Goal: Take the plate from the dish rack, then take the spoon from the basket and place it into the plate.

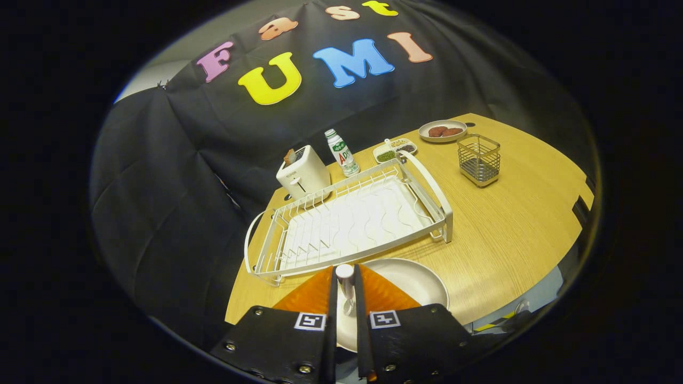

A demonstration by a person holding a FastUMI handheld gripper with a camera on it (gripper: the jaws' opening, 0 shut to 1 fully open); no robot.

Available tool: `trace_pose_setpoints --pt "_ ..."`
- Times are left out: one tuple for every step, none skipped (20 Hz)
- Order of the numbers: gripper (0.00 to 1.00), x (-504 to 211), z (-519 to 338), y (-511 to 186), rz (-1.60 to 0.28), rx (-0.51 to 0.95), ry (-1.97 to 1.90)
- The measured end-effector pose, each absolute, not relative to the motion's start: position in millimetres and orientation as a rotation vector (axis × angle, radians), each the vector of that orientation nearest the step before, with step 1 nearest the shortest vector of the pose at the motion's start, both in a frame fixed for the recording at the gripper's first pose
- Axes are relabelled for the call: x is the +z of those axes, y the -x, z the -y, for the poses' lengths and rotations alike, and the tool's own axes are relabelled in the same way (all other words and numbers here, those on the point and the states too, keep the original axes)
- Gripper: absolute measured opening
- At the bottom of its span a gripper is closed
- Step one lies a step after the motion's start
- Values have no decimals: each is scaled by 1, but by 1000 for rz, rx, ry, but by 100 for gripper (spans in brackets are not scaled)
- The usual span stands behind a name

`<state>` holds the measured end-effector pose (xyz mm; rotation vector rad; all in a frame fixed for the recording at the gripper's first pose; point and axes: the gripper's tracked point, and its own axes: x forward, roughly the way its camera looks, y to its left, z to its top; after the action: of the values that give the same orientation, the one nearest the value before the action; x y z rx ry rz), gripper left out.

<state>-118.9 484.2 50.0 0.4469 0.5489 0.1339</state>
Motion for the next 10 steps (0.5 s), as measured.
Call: trace_pose_setpoints --pt "16 51 -483 120 -547 133 -449" --pt "16 53 -481 119 -541 131 -450" --pt "16 55 -479 118 -537 127 -451" --pt "16 58 -476 115 -527 123 -455" --pt "17 58 -472 115 -525 112 -453" --pt "17 58 -469 113 -522 109 -458" --pt "17 58 -470 113 -521 109 -465" --pt "17 59 -469 112 -521 109 -472" --pt "18 59 -466 110 -516 103 -476" --pt "18 60 -463 107 -511 100 -483"
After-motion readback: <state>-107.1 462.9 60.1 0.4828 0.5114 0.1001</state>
